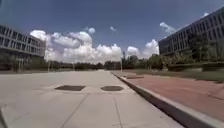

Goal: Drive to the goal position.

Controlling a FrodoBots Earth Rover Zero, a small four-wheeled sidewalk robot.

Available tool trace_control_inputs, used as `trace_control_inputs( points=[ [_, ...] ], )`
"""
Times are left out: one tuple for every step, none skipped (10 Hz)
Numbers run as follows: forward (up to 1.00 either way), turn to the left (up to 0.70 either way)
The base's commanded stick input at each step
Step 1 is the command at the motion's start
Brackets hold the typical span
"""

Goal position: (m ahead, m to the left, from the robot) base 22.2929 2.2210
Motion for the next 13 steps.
trace_control_inputs(
  points=[
    [1.0,0.23],
    [1.0,0.15],
    [1.0,0.0],
    [1.0,0.0],
    [1.0,0.0],
    [1.0,0.0],
    [1.0,0.0],
    [1.0,0.0],
    [1.0,0.0],
    [1.0,0.0],
    [1.0,0.0],
    [1.0,0.0],
    [1.0,0.0]
  ],
)
